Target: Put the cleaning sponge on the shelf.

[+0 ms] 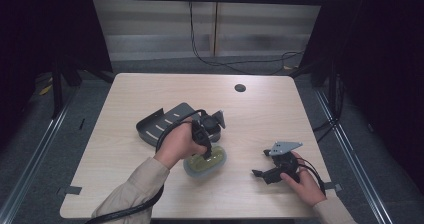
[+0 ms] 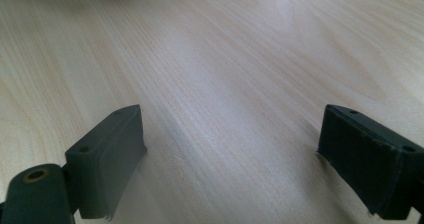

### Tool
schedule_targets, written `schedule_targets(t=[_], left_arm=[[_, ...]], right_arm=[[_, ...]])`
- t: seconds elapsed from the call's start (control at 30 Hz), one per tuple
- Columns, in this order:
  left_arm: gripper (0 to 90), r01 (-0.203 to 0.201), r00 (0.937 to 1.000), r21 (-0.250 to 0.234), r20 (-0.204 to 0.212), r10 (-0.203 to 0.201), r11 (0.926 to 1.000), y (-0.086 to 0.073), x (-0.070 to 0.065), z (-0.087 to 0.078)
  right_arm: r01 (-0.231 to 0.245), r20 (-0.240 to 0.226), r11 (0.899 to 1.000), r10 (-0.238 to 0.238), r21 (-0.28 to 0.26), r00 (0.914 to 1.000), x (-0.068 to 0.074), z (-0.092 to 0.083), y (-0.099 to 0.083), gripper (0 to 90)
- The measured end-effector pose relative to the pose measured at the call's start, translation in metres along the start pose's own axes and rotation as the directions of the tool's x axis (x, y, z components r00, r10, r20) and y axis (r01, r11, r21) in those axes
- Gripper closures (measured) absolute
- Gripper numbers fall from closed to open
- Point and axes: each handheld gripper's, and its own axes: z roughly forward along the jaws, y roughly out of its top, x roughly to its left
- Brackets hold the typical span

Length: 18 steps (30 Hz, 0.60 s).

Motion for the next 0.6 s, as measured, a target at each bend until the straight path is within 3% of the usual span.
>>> schedule_targets(t=[0.6], left_arm=[[71.2, 0.059, 0.9982, -0.027, -0.007, -0.059, 0.9979, -0.008, 0.021, -0.029]], right_arm=[[0.002, 0.000, 1.000, -0.002, -0.001, 1.0000, 0.000, 0.000, 0.000, 10.7]])
